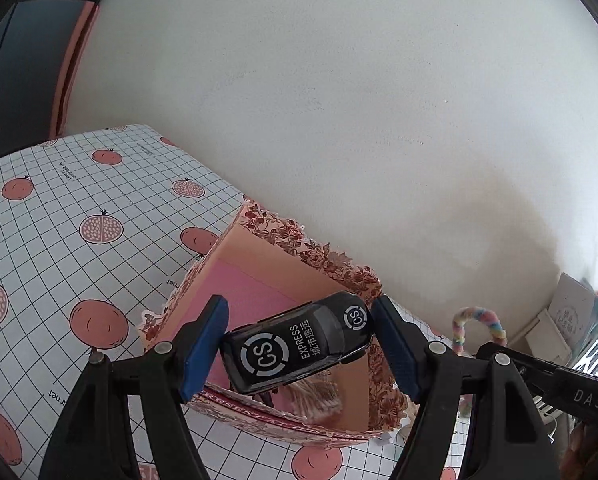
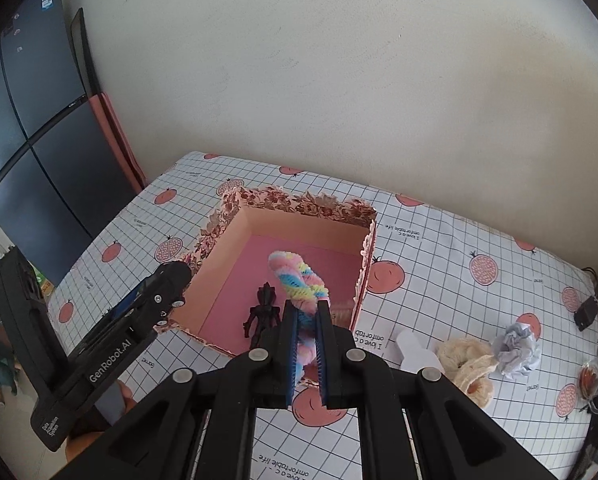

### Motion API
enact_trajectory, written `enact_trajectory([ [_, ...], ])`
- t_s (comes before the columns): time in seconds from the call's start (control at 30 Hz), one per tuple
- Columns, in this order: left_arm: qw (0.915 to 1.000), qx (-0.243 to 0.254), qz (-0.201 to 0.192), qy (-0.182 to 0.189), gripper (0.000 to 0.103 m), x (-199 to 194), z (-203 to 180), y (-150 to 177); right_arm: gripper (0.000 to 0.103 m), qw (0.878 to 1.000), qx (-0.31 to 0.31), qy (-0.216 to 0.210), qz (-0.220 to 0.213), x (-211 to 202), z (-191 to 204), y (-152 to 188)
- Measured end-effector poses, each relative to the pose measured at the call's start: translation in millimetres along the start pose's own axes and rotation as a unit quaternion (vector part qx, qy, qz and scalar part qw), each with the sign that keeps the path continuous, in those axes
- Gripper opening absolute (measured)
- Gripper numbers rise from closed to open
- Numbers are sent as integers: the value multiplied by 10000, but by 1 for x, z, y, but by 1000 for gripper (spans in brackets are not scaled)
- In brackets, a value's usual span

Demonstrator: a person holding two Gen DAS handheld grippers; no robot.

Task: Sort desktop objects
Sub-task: 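Carry the toy car and rainbow hair tie over the gift box with both grippers, then open both grippers to drop the car and hair tie into the box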

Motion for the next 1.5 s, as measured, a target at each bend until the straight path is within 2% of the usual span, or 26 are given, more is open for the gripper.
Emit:
enact_trajectory([
  [0.27, 9999, -131, 70, 38, 75, 6, 9, 1, 9, 9996, -31, 66, 278, 36, 6, 1],
  [0.6, 9995, -51, 304, 20, 75, 21, 8, 5, 9, 9979, 103, 166, 621, 72, -3, 11],
  [0.93, 9976, 76, 684, -55, 75, 43, 5, 11, 9, 9954, 265, 260, 884, 102, -7, 16],
  [1.13, 9963, -152, 843, 99, 75, 53, 9, 16, 9, 9939, 258, 317, 1028, 115, -9, 21],
  [1.5, 9944, -124, 1044, 41, 75, 62, 7, 23, 13, 9917, 294, 447, 1170, 117, -15, 22],
])
Point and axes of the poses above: each gripper's, at about its wrist camera, not at the fingertips, and x roughly the way its jaws point, z to its left, y to its underside, the point moved 2 cm from there along x, roughly the way its jaws point, and after that the axes turned 13 degrees about x, right-handed, at the moved point
